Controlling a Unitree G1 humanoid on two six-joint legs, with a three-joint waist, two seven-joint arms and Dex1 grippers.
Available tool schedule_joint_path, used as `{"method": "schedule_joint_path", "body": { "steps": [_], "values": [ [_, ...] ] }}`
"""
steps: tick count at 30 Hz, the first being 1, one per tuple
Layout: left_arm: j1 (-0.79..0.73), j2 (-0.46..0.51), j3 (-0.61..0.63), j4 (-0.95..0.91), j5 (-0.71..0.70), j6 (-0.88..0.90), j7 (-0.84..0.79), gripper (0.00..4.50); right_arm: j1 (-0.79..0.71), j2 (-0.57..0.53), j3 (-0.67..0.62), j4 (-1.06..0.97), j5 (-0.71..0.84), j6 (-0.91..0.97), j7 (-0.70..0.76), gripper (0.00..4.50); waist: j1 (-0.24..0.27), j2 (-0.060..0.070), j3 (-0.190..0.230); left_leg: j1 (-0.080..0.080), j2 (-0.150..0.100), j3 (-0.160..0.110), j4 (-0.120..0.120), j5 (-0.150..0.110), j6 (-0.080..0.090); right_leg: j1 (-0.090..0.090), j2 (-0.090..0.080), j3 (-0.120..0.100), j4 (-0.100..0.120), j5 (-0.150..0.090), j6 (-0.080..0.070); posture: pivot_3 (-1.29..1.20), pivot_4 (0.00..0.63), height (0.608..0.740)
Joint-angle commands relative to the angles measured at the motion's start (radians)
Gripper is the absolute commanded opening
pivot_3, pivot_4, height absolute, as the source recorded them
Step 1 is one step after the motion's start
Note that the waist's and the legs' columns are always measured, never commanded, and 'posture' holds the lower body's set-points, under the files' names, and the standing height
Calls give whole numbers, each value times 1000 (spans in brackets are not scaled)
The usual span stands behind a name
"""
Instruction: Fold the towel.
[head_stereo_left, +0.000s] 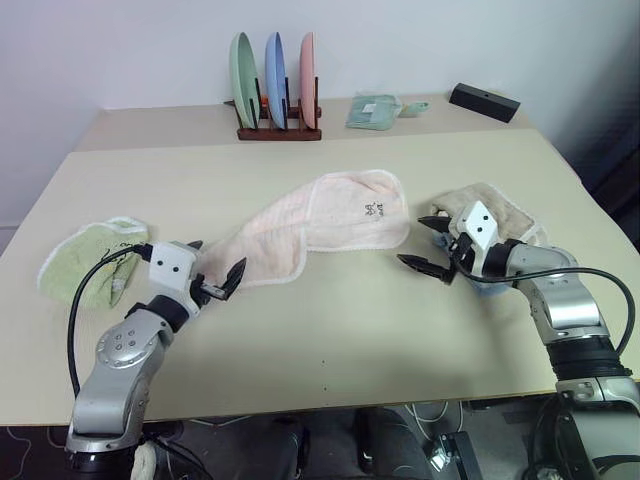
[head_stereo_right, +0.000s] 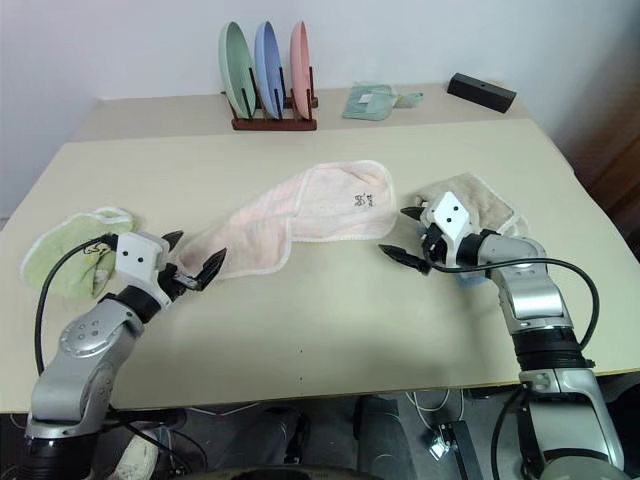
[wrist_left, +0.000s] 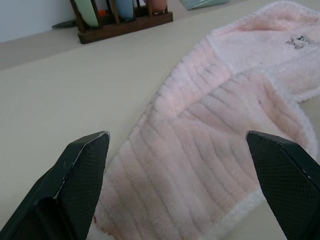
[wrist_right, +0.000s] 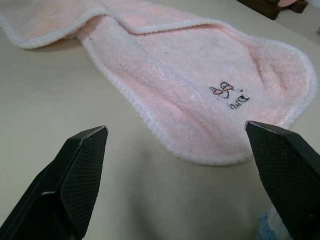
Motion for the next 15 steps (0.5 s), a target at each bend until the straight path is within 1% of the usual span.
{"method": "schedule_joint_path", "body": {
  "steps": [1, 8, 15],
  "values": [
    [-12, -3, -11, -24, 7, -9, 4, 4460, -32, 3, -10, -19, 3, -12, -9, 4500, 0, 0, 0, 0, 0, 0, 0, 0, 0, 0, 0, 0, 0, 0, 0, 0, 150, 740],
    [-43, -1, -36, -38, 5, 8, 3, 4460, -16, 16, -8, -53, 6, -2, -34, 4500, 0, 0, 0, 0, 0, 0, 0, 0, 0, 0, 0, 0, 0, 0, 0, 0, 150, 740],
    [-80, 4, -89, -33, 0, 34, -31, 4460, 21, 28, -9, -156, 16, 55, -81, 4500, 0, 0, 0, 0, 0, 0, 0, 0, 0, 0, 0, 0, 0, 0, 0, 0, 150, 740]
  ]
}}
